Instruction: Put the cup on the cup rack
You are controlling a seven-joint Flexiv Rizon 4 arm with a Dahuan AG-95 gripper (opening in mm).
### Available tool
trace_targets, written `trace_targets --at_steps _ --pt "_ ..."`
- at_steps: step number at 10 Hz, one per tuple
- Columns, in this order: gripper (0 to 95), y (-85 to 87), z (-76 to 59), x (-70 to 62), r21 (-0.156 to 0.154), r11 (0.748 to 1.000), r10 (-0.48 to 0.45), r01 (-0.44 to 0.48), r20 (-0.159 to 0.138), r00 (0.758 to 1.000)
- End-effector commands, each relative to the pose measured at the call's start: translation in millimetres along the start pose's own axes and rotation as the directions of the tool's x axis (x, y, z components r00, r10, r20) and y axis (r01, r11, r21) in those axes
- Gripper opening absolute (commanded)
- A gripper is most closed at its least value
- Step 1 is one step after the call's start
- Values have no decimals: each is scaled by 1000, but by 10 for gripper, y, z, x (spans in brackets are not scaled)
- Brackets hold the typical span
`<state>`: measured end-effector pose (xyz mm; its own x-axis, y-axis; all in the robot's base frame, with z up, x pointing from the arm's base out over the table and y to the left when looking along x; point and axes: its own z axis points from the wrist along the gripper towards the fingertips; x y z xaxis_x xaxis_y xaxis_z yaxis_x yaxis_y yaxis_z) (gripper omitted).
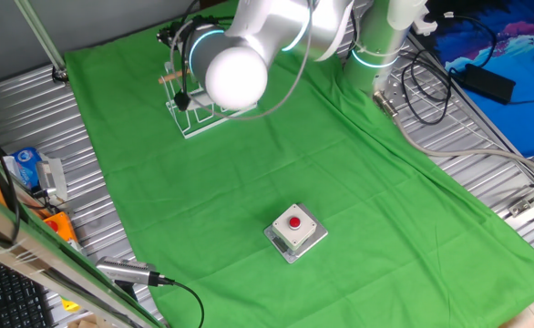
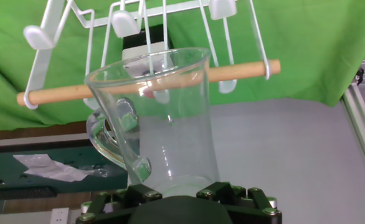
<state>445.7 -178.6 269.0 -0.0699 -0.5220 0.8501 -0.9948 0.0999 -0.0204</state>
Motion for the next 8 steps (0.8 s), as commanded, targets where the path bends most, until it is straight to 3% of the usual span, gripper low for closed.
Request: trace_targets --at_steps 1,3,8 --pt "0 -9 -7 -3 -4 1000 -6 6 32 999" --pt "0 -9 -7 -3 -6 1000 7 -6 56 998" --pt "0 -9 -7 -3 7 1000 -14 14 59 998"
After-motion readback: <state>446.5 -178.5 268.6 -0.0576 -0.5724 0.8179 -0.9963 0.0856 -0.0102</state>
